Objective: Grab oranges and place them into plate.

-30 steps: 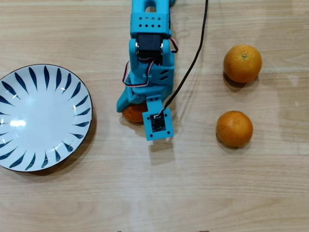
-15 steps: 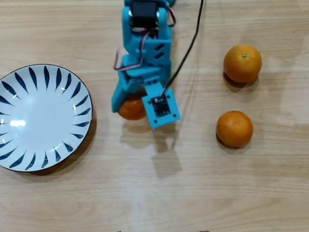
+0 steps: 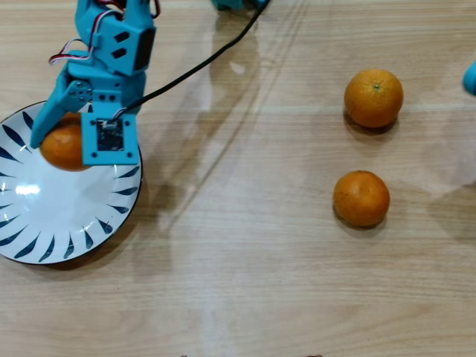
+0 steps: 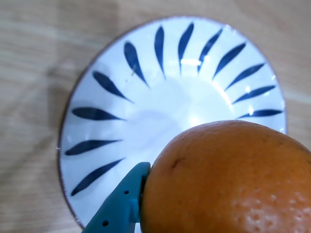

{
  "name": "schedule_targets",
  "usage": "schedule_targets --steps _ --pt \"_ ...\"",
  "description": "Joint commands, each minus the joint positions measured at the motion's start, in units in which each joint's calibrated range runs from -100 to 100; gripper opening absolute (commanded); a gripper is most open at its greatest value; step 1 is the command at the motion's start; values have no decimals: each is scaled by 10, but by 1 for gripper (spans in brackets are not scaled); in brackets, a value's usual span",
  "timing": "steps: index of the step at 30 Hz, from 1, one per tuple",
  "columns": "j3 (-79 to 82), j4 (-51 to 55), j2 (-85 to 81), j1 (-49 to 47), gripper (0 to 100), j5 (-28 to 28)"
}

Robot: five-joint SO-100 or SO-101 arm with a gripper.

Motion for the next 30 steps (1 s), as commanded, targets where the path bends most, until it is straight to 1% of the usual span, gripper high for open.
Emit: schedule_targets --steps 1,7,9,11,13,19,25,30 --pt "-31 -63 64 35 34 6" --pt "-32 -80 103 40 34 1" --pt "-32 -80 107 40 37 1" --pt "-32 -77 108 38 43 1" --pt "-31 -75 108 36 47 1" --pt "-29 -67 97 34 48 1" --pt "-41 90 -40 -21 48 1" --pt "-33 227 -191 -108 48 0"
